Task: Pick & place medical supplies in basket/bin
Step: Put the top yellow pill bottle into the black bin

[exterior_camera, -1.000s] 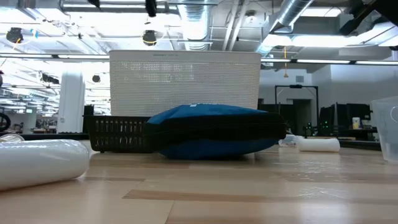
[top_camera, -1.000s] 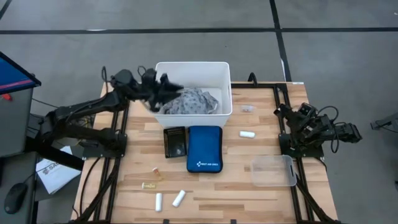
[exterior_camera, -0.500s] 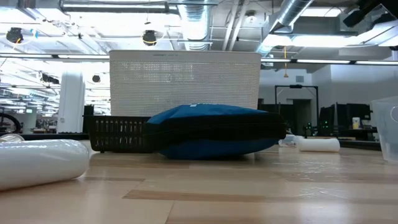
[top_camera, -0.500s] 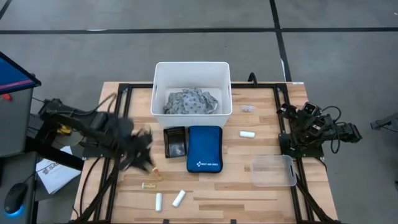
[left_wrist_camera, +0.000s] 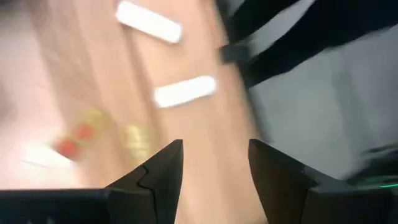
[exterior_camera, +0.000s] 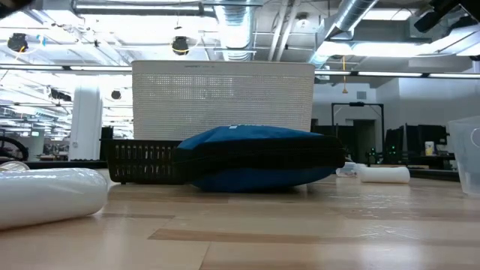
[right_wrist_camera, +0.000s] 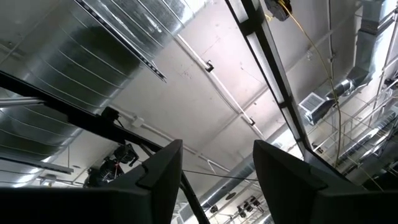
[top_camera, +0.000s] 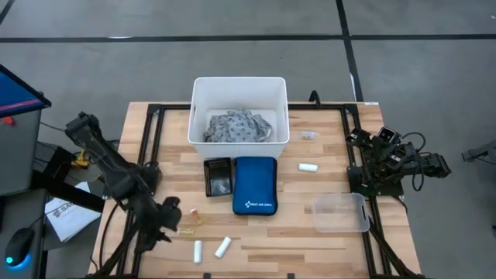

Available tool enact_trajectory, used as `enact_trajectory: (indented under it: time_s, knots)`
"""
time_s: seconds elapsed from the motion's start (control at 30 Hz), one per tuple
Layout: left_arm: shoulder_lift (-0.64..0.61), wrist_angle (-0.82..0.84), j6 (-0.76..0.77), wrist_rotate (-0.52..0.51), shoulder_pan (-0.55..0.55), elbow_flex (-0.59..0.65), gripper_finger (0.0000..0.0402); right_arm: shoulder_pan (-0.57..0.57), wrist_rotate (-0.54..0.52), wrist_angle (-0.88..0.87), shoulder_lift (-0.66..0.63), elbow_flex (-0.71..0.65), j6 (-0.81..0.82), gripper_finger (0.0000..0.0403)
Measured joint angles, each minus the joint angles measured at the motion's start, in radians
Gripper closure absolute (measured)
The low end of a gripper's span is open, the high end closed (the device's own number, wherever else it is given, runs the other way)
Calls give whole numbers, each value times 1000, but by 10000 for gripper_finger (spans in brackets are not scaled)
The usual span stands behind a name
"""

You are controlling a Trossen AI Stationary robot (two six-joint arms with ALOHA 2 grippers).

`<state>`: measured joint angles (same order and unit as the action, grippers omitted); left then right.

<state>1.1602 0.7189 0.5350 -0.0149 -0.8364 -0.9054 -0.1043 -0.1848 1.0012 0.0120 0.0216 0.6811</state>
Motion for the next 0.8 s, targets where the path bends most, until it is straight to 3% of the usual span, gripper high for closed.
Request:
enact_trajectory:
  time_s: [0.13,0.3,0.53,0.8]
  knots:
    - [117,7,-233,-138,8,0,224,0,0,1,0,0,-1,210]
    - [225,4,-309,-267,65,5,219,0,-33,1,0,0,-34,210]
    - [276,-37,-327,-275,98,84,234,1,-34,5,0,0,-42,210]
    - [266,-166,-457,-263,101,132,231,0,-30,7,0,0,-42,210]
